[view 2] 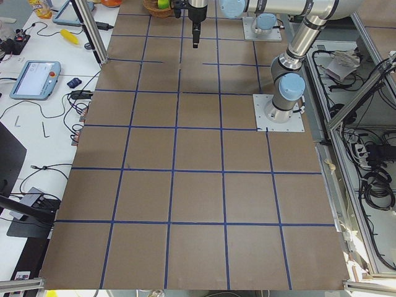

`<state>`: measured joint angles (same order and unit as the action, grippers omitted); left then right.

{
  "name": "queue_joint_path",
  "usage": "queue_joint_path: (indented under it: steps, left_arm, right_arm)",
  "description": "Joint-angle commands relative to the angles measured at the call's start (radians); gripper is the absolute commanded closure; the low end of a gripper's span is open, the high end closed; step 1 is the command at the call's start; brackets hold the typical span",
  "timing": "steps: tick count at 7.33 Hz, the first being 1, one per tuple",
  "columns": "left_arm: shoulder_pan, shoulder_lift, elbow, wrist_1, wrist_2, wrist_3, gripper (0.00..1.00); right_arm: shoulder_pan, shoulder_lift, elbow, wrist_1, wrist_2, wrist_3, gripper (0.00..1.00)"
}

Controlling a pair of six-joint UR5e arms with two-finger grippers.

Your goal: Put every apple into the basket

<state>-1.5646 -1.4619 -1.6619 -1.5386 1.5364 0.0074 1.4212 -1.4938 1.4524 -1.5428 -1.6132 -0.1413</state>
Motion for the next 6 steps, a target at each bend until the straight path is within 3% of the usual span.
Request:
queue_joint_path:
  steps: [1,3,6]
  left_arm:
    - [0.000,0.000,0.001,0.000,0.001,0.000,0.00]
    - [-0.002,0.000,0.002,0.000,0.001,0.000,0.00]
    - [-0.002,0.000,0.002,0.000,0.002,0.000,0.00]
  right_arm:
    - [0.042,-0.165,0.162,0.006,0.003,0.009,0.00]
    - [0.053,-0.215,0.201,0.088,0.006,0.025,0.00]
    - [0.152,-0.209,0.195,0.090,0.023,0.035,0.00]
